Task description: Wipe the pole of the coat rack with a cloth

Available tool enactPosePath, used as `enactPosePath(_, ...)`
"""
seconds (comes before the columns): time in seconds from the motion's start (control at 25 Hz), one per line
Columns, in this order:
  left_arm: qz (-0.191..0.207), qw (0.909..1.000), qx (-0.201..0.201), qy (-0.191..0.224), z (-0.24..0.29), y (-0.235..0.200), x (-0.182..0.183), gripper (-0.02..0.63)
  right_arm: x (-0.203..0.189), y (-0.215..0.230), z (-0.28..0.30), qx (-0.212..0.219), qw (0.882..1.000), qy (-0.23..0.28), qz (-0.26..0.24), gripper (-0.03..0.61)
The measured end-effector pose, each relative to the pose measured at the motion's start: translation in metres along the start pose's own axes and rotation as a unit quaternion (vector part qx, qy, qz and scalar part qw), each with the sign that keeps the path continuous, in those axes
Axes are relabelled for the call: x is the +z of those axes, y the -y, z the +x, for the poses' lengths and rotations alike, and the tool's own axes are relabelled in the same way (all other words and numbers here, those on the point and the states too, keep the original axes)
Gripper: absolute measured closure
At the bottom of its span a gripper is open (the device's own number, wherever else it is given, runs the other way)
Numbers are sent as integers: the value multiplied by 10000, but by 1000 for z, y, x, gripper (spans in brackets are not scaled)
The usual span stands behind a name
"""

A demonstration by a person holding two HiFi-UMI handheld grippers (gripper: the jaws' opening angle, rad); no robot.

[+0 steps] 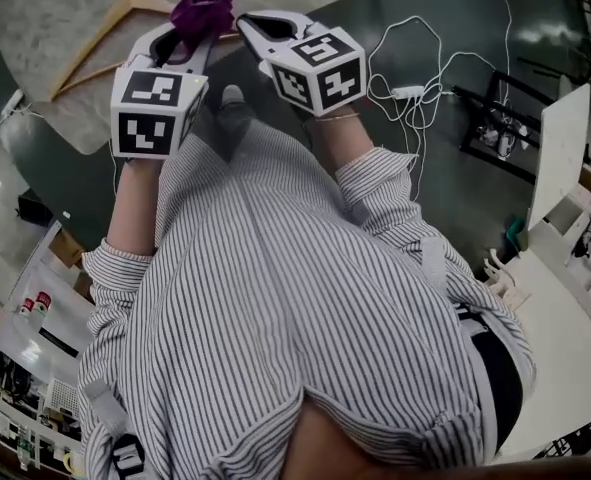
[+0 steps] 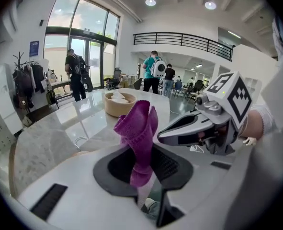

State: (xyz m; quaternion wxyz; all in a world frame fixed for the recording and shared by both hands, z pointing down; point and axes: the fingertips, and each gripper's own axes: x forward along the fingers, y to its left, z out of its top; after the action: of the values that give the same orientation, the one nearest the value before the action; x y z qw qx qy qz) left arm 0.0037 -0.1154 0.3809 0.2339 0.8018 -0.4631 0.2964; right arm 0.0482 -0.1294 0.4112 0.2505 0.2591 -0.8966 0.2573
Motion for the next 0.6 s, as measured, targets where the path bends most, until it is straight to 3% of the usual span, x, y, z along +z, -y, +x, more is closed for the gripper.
enactPosePath(0.2,-32,9991,344,260,-31,-11,8,520,43,-22,-10,348,9973,448,-465,563)
enactPosePath(0.4,-433,9956,540,627,-63,-25,12,520,77,-52,-14,547,9924,709,-840,563)
enactPosePath(0.6,-800,9862,764,1231,-95,-54,22,520,110,-89,-11,699,9847,1115,-1142,563)
